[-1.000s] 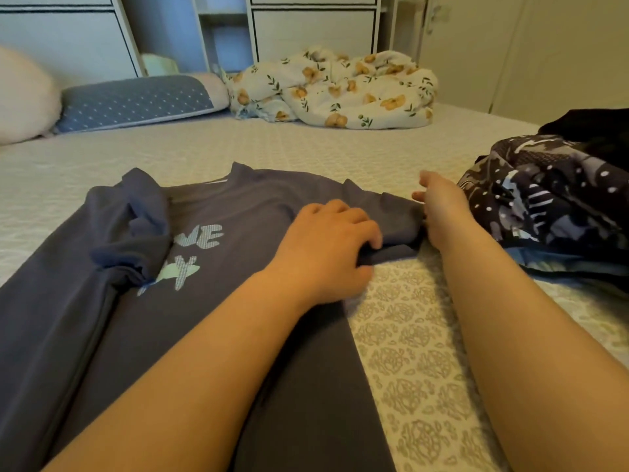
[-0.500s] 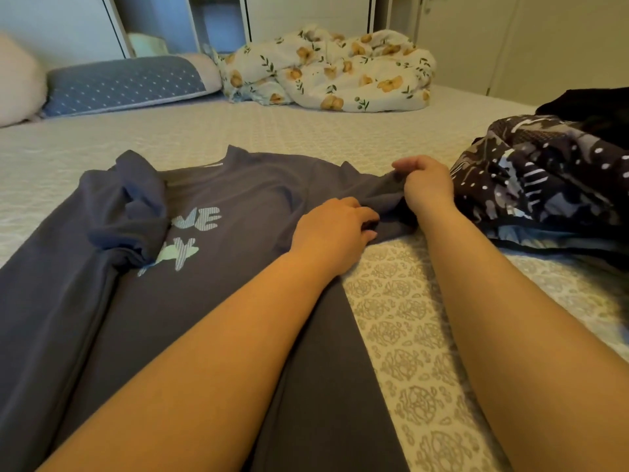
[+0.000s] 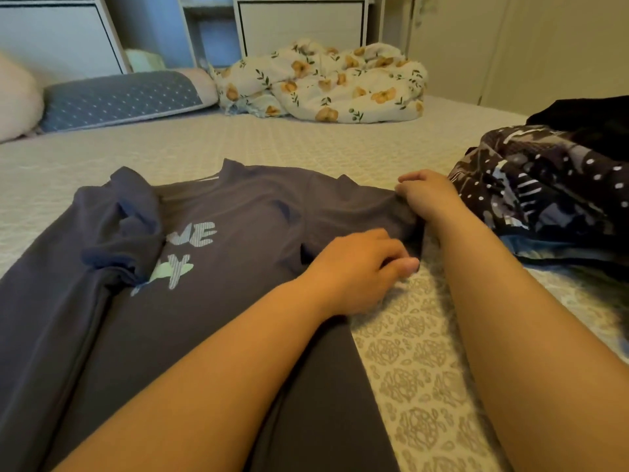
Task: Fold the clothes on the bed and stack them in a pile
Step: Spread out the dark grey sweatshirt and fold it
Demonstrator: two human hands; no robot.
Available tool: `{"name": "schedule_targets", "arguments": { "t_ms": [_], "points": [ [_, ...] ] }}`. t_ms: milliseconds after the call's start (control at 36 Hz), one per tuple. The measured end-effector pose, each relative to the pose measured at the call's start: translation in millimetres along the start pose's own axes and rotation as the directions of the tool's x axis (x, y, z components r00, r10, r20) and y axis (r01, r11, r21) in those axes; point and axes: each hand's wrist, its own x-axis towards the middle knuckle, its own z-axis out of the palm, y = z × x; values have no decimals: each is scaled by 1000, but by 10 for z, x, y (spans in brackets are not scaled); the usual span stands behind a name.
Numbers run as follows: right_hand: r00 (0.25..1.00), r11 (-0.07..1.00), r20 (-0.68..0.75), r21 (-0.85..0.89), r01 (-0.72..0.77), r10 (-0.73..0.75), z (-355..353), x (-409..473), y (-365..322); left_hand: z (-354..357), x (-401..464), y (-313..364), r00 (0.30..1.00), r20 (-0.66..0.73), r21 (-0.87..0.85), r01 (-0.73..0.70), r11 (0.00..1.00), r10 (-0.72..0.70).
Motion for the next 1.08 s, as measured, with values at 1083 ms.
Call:
{"name": "schedule_targets", "arguments": {
  "t_ms": [1083],
  "points": [
    [941,941,291,-236,243,-170,1460,-500,-1067,-1206,-1061,-1706,413,-232,-529,706,470,-881]
  ]
}}
